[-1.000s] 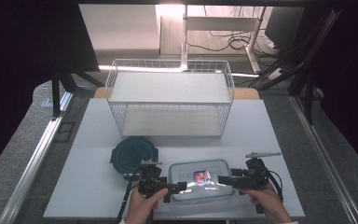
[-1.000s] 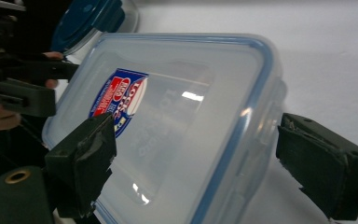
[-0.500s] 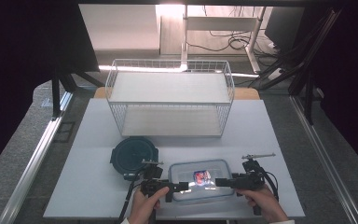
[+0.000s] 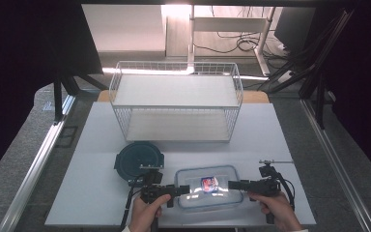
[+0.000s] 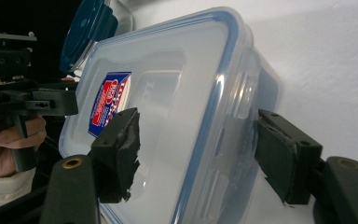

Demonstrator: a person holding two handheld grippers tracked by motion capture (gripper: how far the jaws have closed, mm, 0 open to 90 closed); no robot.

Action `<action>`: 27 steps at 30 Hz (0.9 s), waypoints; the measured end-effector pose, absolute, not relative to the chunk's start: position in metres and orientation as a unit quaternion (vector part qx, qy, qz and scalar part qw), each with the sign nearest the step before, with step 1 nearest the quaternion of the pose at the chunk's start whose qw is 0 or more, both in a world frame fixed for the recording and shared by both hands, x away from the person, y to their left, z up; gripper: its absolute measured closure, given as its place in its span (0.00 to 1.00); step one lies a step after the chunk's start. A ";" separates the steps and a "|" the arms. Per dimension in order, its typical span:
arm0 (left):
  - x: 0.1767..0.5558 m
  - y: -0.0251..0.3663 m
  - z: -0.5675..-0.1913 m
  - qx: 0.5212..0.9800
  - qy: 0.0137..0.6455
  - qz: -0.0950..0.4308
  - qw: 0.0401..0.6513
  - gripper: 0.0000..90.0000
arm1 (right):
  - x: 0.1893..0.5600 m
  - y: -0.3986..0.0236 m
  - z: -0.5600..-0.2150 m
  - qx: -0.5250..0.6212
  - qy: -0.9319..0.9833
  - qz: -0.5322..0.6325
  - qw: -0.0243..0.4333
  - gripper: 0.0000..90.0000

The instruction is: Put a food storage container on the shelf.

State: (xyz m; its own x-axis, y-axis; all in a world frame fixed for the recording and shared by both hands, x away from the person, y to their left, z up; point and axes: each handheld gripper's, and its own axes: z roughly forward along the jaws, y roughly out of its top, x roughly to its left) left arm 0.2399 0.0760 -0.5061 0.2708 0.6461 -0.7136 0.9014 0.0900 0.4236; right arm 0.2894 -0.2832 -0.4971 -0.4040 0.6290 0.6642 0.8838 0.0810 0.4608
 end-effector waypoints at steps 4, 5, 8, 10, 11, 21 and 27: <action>0.239 0.077 -0.505 0.658 0.587 -0.142 0.449 0.44 | 0.289 -0.285 -0.496 -0.526 -0.717 -0.432 0.150 0.41; 0.238 0.077 -0.504 0.659 0.587 -0.141 0.449 0.44 | 0.288 -0.285 -0.496 -0.526 -0.717 -0.433 0.149 0.41; 0.236 0.078 -0.502 0.659 0.586 -0.137 0.451 0.46 | 0.287 -0.285 -0.494 -0.528 -0.716 -0.434 0.145 0.42; 0.235 0.078 -0.500 0.659 0.586 -0.135 0.452 0.47 | 0.286 -0.285 -0.492 -0.528 -0.716 -0.435 0.142 0.43; 0.234 0.079 -0.500 0.659 0.585 -0.134 0.453 0.48 | 0.285 -0.285 -0.491 -0.529 -0.713 -0.438 0.141 0.44; 0.233 0.083 -0.495 0.661 0.581 -0.128 0.457 0.50 | 0.283 -0.285 -0.484 -0.526 -0.707 -0.454 0.132 0.49; 0.233 0.085 -0.490 0.666 0.577 -0.116 0.458 0.50 | 0.281 -0.282 -0.478 -0.515 -0.711 -0.463 0.118 0.50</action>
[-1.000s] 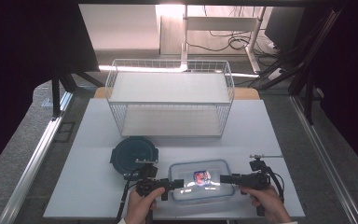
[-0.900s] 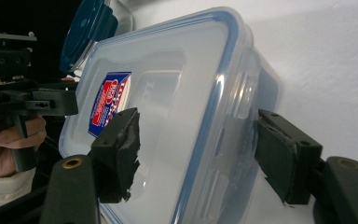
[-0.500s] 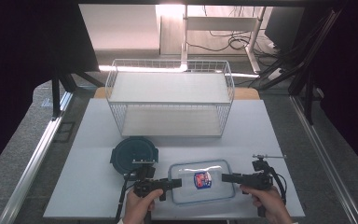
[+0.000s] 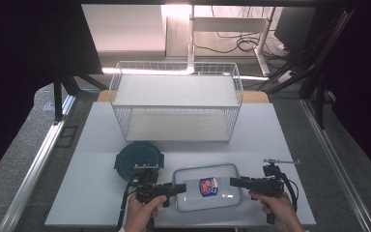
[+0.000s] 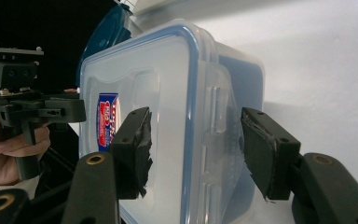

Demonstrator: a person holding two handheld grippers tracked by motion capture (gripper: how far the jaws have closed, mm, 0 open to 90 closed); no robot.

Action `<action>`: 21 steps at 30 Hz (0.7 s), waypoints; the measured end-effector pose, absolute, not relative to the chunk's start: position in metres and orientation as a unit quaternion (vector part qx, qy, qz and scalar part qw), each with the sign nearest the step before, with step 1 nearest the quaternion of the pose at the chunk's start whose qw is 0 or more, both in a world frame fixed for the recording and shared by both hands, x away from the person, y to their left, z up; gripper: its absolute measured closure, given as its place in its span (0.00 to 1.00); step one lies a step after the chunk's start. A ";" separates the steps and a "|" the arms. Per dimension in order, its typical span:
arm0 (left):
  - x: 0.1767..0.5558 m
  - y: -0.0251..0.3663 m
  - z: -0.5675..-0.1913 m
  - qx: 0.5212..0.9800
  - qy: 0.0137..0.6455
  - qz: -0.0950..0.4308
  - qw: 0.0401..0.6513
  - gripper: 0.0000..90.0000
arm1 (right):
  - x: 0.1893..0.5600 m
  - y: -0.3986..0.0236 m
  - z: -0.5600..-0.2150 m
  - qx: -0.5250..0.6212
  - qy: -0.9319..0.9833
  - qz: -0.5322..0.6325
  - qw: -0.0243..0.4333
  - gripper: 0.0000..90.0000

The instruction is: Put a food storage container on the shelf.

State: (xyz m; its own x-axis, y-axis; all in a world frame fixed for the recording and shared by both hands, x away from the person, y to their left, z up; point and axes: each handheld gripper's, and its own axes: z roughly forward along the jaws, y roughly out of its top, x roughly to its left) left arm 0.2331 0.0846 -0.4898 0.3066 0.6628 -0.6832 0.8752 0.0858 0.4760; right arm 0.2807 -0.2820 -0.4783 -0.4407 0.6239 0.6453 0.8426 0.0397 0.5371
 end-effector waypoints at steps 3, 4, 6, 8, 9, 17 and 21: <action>0.234 0.086 -0.487 0.668 0.574 -0.112 0.460 0.50 | 0.280 -0.280 -0.475 -0.508 -0.714 -0.469 0.111 0.50; 0.235 0.086 -0.485 0.670 0.573 -0.110 0.459 0.50 | 0.280 -0.280 -0.474 -0.507 -0.714 -0.470 0.109 0.50; 0.235 0.086 -0.483 0.673 0.570 -0.109 0.457 0.50 | 0.280 -0.280 -0.472 -0.505 -0.715 -0.471 0.107 0.50; 0.236 0.087 -0.481 0.676 0.568 -0.104 0.458 0.50 | 0.280 -0.280 -0.471 -0.502 -0.716 -0.475 0.103 0.50; 0.237 0.087 -0.480 0.676 0.567 -0.103 0.459 0.50 | 0.280 -0.280 -0.471 -0.500 -0.716 -0.476 0.103 0.50; 0.244 0.086 -0.466 0.687 0.554 -0.098 0.460 0.51 | 0.280 -0.282 -0.463 -0.494 -0.711 -0.492 0.092 0.50; 0.251 0.084 -0.458 0.695 0.547 -0.091 0.459 0.51 | 0.283 -0.285 -0.460 -0.495 -0.707 -0.498 0.092 0.50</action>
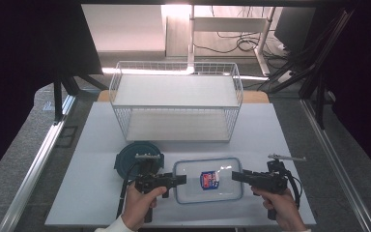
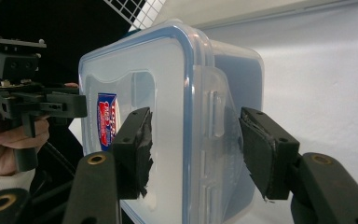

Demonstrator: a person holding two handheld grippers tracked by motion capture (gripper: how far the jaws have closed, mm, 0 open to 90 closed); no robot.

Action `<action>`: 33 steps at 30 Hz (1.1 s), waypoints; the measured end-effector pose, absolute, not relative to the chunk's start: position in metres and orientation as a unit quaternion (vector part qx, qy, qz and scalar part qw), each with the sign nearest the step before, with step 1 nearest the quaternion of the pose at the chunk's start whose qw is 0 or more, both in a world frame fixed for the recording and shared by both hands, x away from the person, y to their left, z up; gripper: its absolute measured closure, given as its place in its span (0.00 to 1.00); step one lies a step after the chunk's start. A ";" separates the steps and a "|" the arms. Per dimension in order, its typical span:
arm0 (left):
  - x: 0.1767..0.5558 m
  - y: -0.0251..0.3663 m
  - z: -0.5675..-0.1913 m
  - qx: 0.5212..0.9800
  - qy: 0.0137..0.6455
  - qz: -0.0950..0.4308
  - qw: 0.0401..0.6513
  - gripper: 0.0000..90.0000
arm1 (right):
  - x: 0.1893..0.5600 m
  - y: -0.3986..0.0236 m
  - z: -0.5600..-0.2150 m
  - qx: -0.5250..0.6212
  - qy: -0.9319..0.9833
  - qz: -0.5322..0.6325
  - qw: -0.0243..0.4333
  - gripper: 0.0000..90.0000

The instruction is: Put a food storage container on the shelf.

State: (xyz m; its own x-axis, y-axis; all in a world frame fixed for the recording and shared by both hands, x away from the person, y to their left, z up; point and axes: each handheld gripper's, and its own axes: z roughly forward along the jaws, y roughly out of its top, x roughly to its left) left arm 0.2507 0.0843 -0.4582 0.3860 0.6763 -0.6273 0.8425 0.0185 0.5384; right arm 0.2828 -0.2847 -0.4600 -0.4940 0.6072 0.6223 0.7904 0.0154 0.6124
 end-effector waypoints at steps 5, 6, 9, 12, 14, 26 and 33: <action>0.257 0.085 -0.449 0.699 0.539 -0.085 0.462 0.51 | 0.287 -0.285 -0.452 -0.490 -0.705 -0.506 0.081 0.50; 0.258 0.085 -0.447 0.698 0.539 -0.084 0.464 0.51 | 0.287 -0.285 -0.450 -0.490 -0.704 -0.508 0.080 0.50; 0.260 0.087 -0.440 0.699 0.535 -0.080 0.468 0.51 | 0.289 -0.285 -0.443 -0.486 -0.702 -0.515 0.077 0.51; 0.261 0.089 -0.433 0.699 0.532 -0.077 0.471 0.51 | 0.290 -0.283 -0.435 -0.479 -0.702 -0.522 0.070 0.51; 0.261 0.091 -0.430 0.699 0.531 -0.073 0.473 0.51 | 0.291 -0.281 -0.431 -0.477 -0.703 -0.524 0.066 0.51; 0.269 0.103 -0.412 0.692 0.531 -0.059 0.485 0.51 | 0.305 -0.269 -0.414 -0.465 -0.705 -0.532 0.064 0.51; 0.273 0.112 -0.401 0.694 0.523 -0.045 0.492 0.52 | 0.312 -0.261 -0.404 -0.455 -0.704 -0.542 0.060 0.51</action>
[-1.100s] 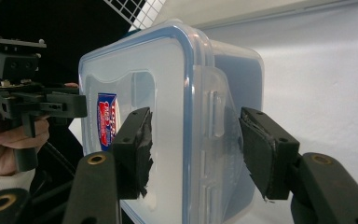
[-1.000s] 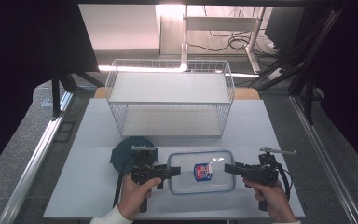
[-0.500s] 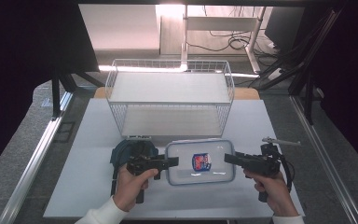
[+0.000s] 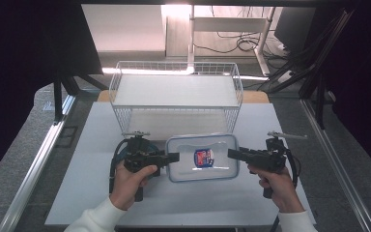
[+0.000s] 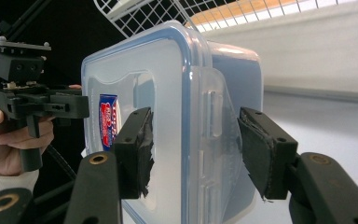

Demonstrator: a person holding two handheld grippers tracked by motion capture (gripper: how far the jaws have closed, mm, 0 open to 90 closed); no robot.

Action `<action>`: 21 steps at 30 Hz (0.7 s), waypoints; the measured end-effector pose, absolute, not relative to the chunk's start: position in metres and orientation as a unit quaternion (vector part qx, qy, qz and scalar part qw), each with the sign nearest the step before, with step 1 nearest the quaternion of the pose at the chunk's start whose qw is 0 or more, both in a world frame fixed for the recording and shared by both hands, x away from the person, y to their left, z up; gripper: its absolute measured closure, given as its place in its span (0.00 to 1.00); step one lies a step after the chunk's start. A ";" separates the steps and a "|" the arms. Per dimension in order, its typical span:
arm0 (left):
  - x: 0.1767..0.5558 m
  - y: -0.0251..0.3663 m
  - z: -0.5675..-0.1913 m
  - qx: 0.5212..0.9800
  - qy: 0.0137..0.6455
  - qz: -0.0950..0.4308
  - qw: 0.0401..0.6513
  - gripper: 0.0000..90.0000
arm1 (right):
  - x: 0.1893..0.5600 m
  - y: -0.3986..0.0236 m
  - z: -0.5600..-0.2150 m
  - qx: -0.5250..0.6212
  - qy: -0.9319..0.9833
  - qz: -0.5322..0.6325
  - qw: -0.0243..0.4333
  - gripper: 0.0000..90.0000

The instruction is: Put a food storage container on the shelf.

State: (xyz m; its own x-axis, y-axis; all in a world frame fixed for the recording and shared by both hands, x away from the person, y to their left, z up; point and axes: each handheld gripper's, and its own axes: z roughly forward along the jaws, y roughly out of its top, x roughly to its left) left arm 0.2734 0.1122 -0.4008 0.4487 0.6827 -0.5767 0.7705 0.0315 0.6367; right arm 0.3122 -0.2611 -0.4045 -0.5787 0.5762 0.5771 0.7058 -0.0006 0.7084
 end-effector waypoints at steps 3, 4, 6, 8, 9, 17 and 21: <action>0.276 0.116 -0.398 0.693 0.523 -0.047 0.494 0.52 | 0.314 -0.257 -0.399 -0.451 -0.706 -0.543 0.052 0.51; 0.277 0.117 -0.397 0.693 0.523 -0.047 0.494 0.52 | 0.315 -0.256 -0.396 -0.449 -0.707 -0.543 0.049 0.51; 0.279 0.120 -0.395 0.690 0.524 -0.047 0.497 0.52 | 0.318 -0.253 -0.392 -0.447 -0.710 -0.541 0.046 0.51; 0.281 0.122 -0.392 0.692 0.522 -0.043 0.497 0.52 | 0.321 -0.251 -0.388 -0.445 -0.712 -0.541 0.045 0.51; 0.281 0.122 -0.391 0.691 0.522 -0.042 0.499 0.52 | 0.323 -0.250 -0.387 -0.443 -0.713 -0.542 0.044 0.51; 0.287 0.129 -0.380 0.687 0.521 -0.036 0.505 0.52 | 0.330 -0.243 -0.374 -0.437 -0.714 -0.546 0.037 0.51; 0.290 0.132 -0.374 0.687 0.519 -0.030 0.508 0.52 | 0.334 -0.240 -0.369 -0.433 -0.714 -0.549 0.036 0.51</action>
State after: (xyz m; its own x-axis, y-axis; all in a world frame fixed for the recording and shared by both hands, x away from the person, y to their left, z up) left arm 0.2904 0.1323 -0.3736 0.4597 0.6822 -0.5686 0.7441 0.0537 0.6660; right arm 0.3344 -0.2399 -0.3688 -0.6221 0.5793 0.5267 0.6581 0.0225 0.7526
